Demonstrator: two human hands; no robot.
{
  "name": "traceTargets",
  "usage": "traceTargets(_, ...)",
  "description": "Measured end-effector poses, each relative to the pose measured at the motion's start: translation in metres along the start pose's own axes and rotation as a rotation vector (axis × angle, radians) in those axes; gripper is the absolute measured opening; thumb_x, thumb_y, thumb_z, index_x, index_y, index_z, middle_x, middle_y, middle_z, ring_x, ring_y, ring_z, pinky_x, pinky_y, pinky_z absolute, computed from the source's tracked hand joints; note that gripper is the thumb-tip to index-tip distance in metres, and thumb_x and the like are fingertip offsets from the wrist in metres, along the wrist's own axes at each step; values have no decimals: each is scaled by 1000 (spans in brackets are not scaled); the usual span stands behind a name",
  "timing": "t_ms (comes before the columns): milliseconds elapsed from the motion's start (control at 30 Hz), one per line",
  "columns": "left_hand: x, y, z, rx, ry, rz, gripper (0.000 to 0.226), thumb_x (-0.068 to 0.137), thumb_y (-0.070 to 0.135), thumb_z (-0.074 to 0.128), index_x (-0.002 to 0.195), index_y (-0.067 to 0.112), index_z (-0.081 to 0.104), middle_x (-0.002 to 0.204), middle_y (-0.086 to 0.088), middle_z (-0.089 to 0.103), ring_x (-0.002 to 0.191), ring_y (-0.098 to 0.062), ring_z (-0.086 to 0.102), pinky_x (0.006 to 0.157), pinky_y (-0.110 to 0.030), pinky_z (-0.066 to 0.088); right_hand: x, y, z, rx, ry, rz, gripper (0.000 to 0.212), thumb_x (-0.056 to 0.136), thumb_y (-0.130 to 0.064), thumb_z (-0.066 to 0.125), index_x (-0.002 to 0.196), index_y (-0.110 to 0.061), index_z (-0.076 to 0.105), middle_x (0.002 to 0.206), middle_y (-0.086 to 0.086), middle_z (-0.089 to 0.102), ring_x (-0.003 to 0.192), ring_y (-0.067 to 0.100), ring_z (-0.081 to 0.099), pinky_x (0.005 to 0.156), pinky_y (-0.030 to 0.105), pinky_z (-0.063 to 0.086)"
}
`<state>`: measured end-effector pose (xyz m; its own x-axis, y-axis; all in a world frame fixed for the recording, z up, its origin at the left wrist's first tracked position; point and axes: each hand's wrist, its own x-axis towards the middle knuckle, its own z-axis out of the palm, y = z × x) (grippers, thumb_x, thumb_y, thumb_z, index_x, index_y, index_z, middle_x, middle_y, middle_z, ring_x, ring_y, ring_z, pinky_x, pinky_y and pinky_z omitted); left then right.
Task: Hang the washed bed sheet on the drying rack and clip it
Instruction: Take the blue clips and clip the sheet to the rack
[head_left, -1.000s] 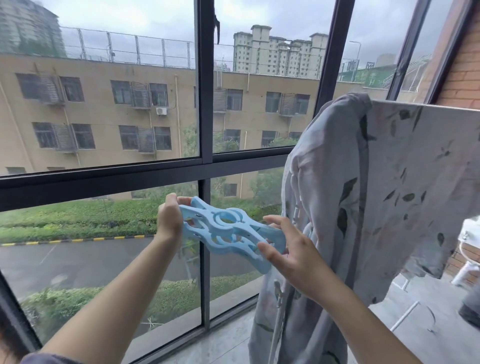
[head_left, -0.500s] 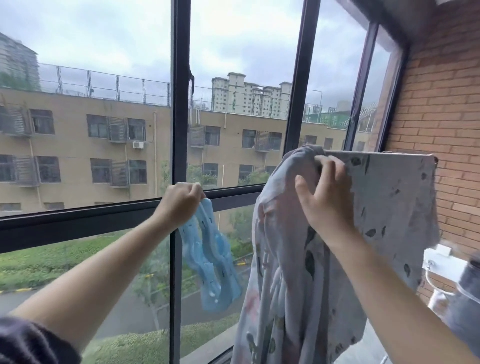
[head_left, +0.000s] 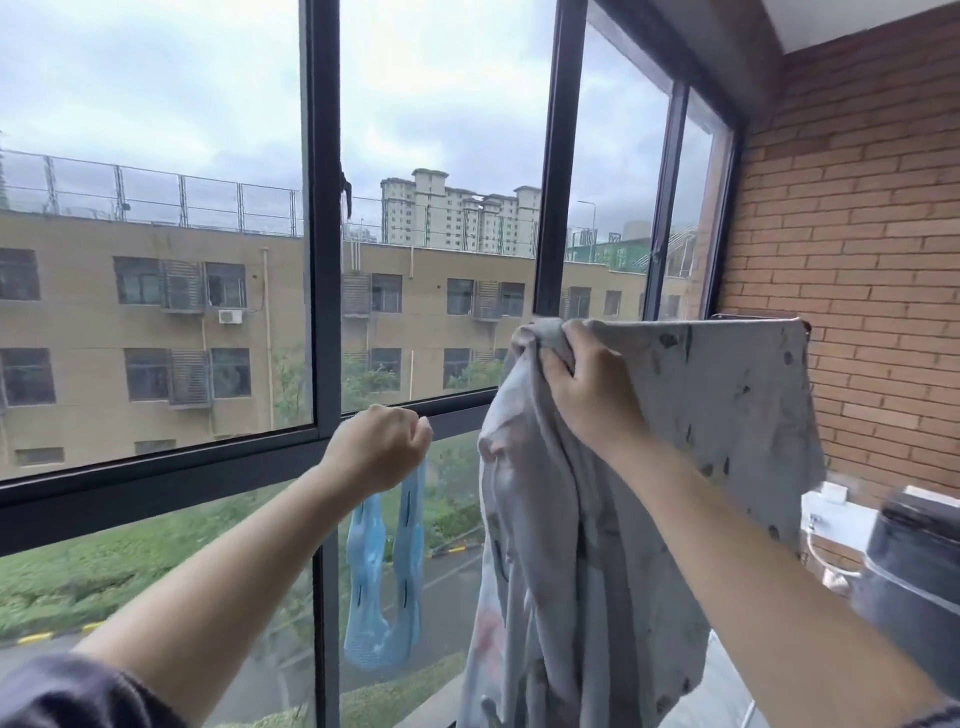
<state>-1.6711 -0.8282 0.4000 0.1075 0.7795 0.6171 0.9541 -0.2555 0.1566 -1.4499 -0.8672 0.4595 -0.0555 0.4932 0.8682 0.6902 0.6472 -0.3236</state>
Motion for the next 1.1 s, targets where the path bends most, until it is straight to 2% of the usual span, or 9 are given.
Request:
traceTargets(67,-6,-15,-10,5,5,-35,45,94,31,31,65,7,54,62,-6,56,59,-22,55,50,-28,35,-17,-21,11,-22,-157,-118,6,95,-19,52,92,-13,53,65,3,58,55,20,56,51,28,43)
traceTargets(167,-23,-40,-29,18,32,-69,44,95,29,32,61,7,50,57,-6,53,53,-21,51,46,-26,31,-53,-44,29,-125,-428,-193,17,93,-20,50,107,-13,53,77,2,54,67,25,51,59,33,36)
traceTargets(300,-52,-66,-60,4,94,-164,42,95,25,34,57,11,45,55,-7,52,52,-22,48,47,-27,30,-105,-58,55,-224,-816,-173,6,91,-23,47,93,-20,42,83,4,52,75,29,48,61,34,34)
traceTargets(400,-70,-84,-76,44,130,-207,42,95,25,33,62,6,50,59,-9,53,54,-23,49,47,-27,30,-130,-66,72,-201,-1066,-189,19,89,-27,52,81,-21,35,74,-3,48,67,22,46,59,36,37)
traceTargets(600,-81,-105,-104,50,243,-232,42,87,32,27,59,9,48,57,-9,50,55,-26,48,47,-26,28,-140,-75,91,-248,-1375,-162,20,87,-35,57,82,-16,52,87,3,59,79,23,52,65,30,39)
traceTargets(733,-83,-110,-121,-1,332,-260,44,83,34,25,62,8,54,59,-10,53,56,-26,50,48,-26,32,-138,-78,101,-112,-1343,-42,38,85,-48,60,96,-12,61,97,3,66,87,20,59,71,31,45)
traceTargets(867,-79,-104,-138,-11,439,-250,47,85,33,25,68,6,60,62,-11,56,59,-28,54,50,-30,42,-117,-92,104,153,-885,152,55,78,-60,62,112,-18,49,104,-5,59,95,12,56,82,30,47)
traceTargets(933,-75,-100,-149,-14,492,-252,46,86,32,26,71,5,61,62,-12,57,60,-28,54,52,-31,43,-108,-104,109,168,-709,94,62,77,-62,63,116,-18,45,104,-6,54,95,11,54,82,30,47)
traceTargets(1100,-69,-87,-161,-30,534,-246,43,90,27,29,72,5,60,63,-11,57,60,-27,56,51,-30,44,-82,-140,137,511,-836,110,91,70,-63,68,140,-24,27,124,1,56,107,15,57,95,37,48)
